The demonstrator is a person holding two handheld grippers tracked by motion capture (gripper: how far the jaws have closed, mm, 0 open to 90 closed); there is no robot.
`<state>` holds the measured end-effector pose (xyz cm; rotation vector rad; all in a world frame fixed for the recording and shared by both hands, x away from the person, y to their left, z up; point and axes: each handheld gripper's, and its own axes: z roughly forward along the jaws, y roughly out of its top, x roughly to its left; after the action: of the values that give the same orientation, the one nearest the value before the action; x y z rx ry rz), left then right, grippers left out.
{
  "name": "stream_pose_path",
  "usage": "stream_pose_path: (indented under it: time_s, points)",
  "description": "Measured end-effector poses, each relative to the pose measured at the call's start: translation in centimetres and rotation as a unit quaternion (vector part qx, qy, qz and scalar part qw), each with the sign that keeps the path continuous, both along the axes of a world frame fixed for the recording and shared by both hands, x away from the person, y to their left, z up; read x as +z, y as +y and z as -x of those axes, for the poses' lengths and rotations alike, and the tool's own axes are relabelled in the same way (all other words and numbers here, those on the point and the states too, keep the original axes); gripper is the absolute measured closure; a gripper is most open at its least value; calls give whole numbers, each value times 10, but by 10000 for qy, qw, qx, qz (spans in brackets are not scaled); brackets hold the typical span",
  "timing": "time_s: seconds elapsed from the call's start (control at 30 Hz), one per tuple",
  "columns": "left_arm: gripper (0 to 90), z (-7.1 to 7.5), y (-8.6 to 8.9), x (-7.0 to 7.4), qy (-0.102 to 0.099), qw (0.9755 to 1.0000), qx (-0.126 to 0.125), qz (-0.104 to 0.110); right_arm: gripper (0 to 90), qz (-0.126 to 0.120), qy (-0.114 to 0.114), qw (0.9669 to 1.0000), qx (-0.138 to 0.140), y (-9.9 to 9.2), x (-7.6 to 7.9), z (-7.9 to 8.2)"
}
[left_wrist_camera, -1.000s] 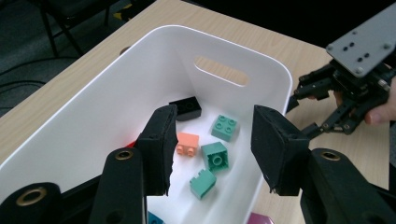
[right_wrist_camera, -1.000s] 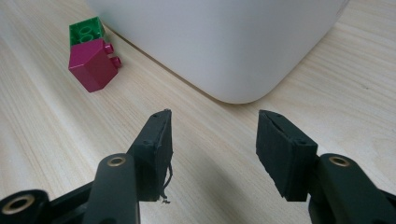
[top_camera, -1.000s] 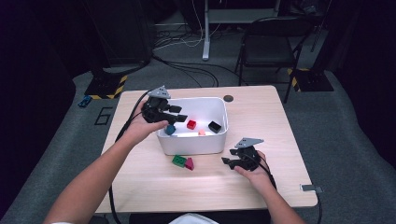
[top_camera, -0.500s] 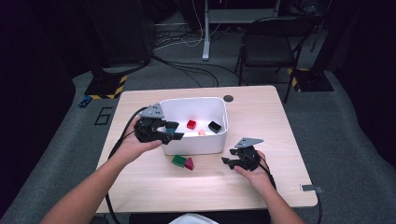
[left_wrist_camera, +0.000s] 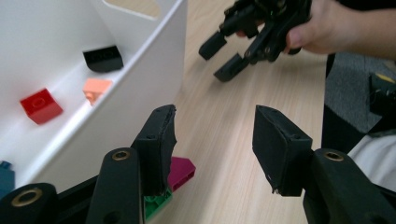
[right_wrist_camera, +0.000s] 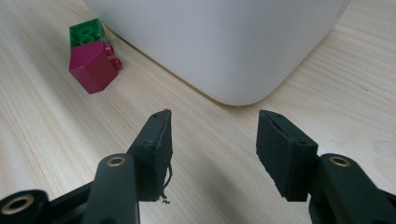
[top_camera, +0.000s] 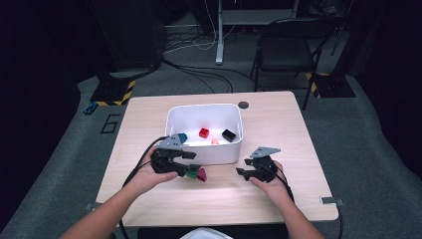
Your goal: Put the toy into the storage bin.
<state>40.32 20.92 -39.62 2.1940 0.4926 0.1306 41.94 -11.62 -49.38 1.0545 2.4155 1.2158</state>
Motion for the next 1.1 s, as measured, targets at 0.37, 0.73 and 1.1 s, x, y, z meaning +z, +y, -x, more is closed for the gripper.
stream_pose_path:
  time_s: [0.37,0.73,1.1]
  points:
    - [467,-4,-16,-53,220,9995,29,-212,454,0,-5,10000,2,0,0,0]
    - [455,-13,-27,-81,169,9975,200,-658,455,-13,7,10000,4,0,1,1]
    - [450,-15,-28,-90,-25,9967,427,-690,455,-5,-3,10000,29,0,0,0]
